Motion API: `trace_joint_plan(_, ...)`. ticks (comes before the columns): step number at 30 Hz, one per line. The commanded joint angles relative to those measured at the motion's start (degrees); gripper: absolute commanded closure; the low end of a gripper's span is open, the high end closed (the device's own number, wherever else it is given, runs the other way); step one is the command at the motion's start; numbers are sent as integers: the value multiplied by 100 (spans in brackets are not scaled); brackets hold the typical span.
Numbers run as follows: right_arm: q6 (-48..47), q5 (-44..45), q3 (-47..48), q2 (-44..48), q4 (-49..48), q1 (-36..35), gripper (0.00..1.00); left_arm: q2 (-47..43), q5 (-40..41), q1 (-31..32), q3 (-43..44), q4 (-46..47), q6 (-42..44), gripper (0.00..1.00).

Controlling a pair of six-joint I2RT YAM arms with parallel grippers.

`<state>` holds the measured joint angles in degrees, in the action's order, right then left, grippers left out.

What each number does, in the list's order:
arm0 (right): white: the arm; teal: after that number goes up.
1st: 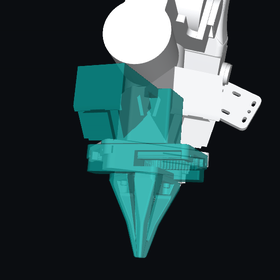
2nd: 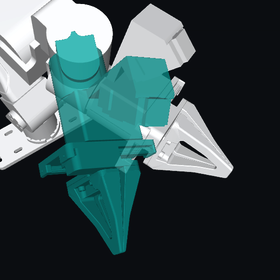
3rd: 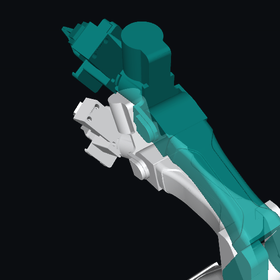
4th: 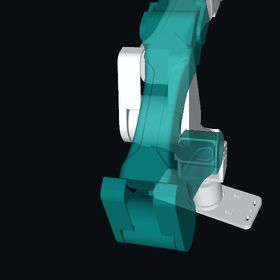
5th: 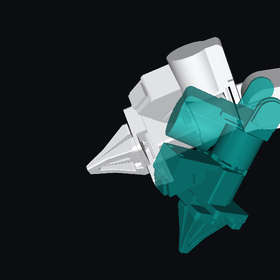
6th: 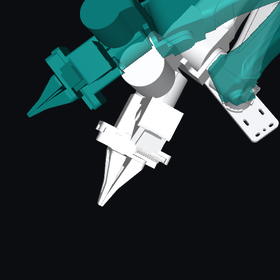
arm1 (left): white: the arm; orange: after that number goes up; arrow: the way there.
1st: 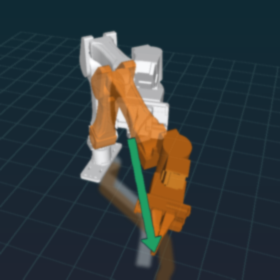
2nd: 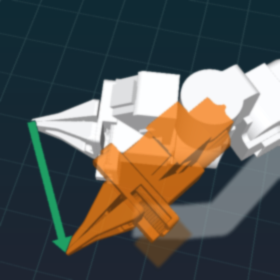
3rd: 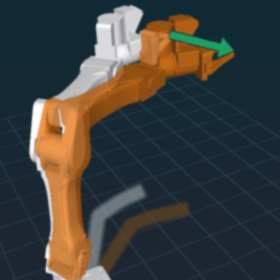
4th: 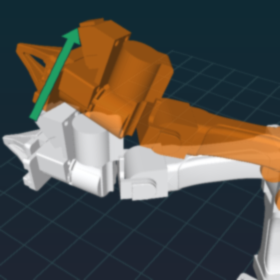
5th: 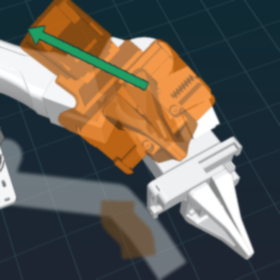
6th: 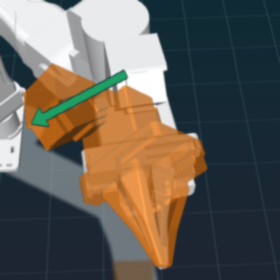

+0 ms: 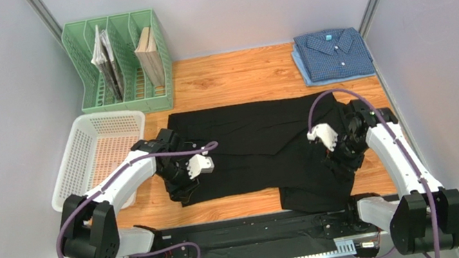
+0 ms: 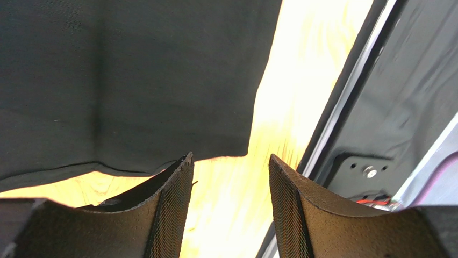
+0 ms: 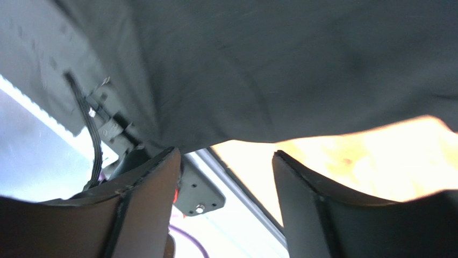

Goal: Fold and stack the long sleeve shirts
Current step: Fold the shirt

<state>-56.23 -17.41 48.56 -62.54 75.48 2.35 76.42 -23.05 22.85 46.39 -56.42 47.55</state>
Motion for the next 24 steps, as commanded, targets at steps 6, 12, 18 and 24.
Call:
trace_joint_plan(6,243,53,-224,-485,98,-1578,34,197,775,290,72,588,220,40)
trace_joint_plan(12,1069,658,-215,-838,-261,-2431,41,66,653,264,81,668,-114,41)
trace_joint_plan(18,1816,1256,-145,-1409,-342,-3292,42,-320,380,115,-34,791,-105,41)
trace_joint_plan(24,2343,1714,-118,-1690,-438,-3943,42,-540,99,-342,151,983,-334,41)
